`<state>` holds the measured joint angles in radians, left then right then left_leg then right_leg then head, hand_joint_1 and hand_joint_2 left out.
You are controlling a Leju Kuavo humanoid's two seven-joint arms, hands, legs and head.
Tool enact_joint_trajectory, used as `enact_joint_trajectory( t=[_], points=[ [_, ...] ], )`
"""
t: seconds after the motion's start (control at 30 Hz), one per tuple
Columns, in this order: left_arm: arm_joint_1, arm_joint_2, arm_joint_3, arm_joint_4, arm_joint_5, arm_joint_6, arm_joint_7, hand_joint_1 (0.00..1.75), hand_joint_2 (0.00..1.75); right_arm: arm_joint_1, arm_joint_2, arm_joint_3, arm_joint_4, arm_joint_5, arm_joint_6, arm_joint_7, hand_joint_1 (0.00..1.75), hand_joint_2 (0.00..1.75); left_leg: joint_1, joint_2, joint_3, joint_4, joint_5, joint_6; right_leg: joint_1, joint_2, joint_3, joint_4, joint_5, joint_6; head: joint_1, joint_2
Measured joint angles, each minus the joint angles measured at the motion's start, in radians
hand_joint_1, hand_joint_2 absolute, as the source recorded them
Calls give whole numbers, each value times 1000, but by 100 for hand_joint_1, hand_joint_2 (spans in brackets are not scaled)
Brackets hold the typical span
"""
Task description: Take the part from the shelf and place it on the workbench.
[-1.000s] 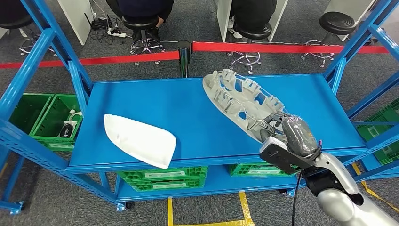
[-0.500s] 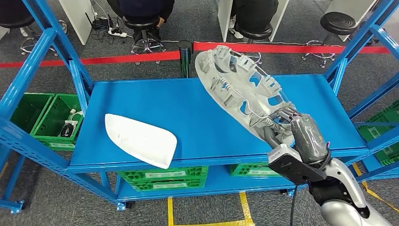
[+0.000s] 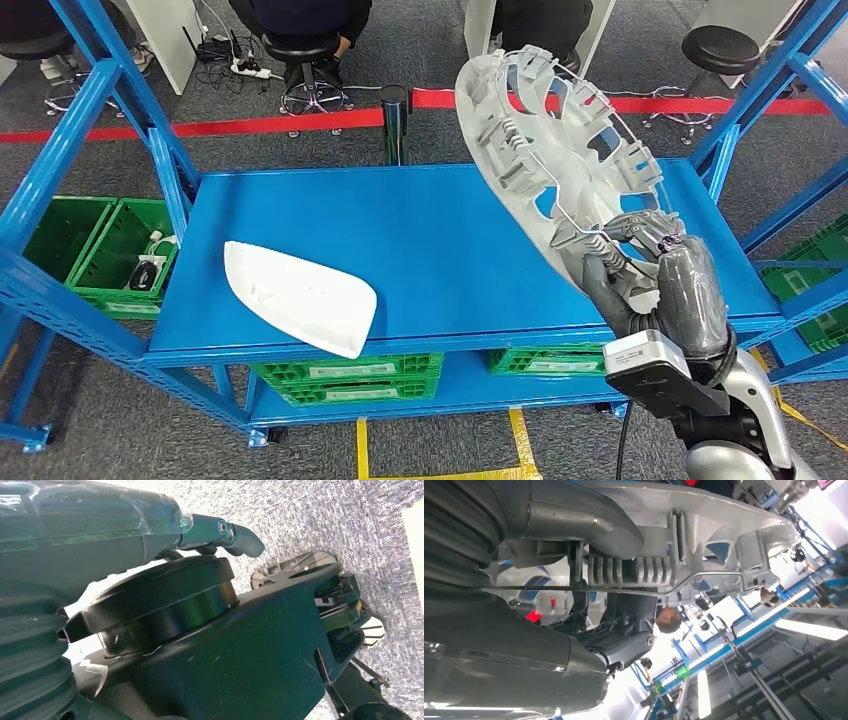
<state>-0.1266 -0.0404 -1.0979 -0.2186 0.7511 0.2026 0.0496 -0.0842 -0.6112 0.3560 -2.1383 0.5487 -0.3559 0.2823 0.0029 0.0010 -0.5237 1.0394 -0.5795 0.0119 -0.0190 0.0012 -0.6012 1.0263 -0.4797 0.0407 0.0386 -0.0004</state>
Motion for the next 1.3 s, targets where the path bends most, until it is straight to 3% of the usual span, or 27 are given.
enact_joint_trajectory(
  t=[0.27,0.43,0.67,0.93,1.3],
  points=[
    [0,0,0,0,0,4,3,0,175,14,22,-5,-27,20,-47,-27,175,175,0,0,0,0,0,0,0,0,0,0,0,0,0,0],
    [0,0,0,0,0,6,8,0,175,26,72,-3,-78,52,-152,-77,175,175,0,1,0,-1,0,0,0,0,0,0,-1,0,0,0],
    [0,14,0,0,-14,21,29,0,175,57,143,29,-154,90,-217,-163,175,175,0,2,0,-2,0,0,0,1,0,0,-1,-1,0,0],
    [0,66,0,0,26,55,-37,0,175,65,203,95,-180,79,-280,-278,175,175,1,3,1,-3,0,0,0,1,0,1,-2,-2,-1,0],
    [0,76,3,-2,65,51,-95,0,175,98,256,174,-173,56,-311,-342,175,175,0,3,0,-3,0,-1,0,1,0,1,-2,-2,0,0]
  ],
)
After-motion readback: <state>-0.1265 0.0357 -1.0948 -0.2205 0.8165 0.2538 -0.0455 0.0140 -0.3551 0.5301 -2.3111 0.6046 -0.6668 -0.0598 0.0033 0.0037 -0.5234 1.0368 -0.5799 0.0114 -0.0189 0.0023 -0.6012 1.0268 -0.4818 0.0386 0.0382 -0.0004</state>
